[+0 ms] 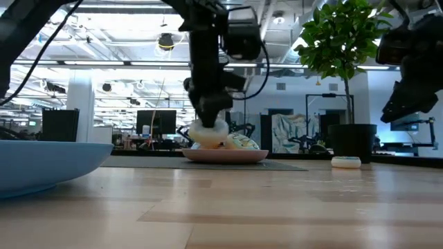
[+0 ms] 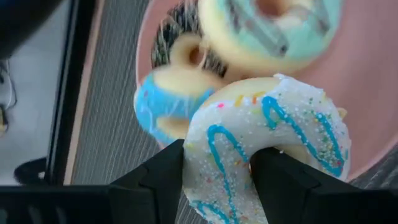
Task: Pick & Place donuts
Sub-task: Put the large white donut on the pink plate
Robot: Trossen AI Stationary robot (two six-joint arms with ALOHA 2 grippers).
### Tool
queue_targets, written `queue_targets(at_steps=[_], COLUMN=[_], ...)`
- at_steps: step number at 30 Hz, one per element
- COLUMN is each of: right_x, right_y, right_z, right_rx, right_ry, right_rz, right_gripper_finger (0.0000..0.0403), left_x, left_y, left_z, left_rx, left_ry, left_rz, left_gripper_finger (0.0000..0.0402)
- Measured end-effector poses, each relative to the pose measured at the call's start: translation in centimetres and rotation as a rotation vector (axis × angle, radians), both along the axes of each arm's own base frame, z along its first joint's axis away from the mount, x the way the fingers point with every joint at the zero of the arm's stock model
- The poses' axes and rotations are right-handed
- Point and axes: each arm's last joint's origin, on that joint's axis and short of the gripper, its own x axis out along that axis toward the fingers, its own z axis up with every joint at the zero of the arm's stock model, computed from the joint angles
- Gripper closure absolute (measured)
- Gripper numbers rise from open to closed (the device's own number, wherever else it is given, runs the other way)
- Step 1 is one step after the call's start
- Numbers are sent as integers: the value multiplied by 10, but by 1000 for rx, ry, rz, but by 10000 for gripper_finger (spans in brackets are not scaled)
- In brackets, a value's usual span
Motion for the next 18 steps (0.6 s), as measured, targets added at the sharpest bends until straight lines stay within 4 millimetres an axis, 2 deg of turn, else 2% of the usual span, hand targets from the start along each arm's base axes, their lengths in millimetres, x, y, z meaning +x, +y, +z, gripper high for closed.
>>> queue_targets(at_steps=[4, 9, 18], right_x=[2, 4, 5], right_y=[-4, -8, -11], right_z=[0, 0, 0], right_rx=[0, 1, 3], right_ry=[0, 0, 1], right_rz=[-33, -62, -86], right_gripper_finger=[285, 285, 285], left_x=[0, 7, 9], left_y=[2, 1, 1], left_z=[-11, -8, -8], left_rx=[8, 46, 20], left_ry=[-2, -33, -52], left_rz=[-35, -105, -118], left_gripper_finger=[231, 231, 231])
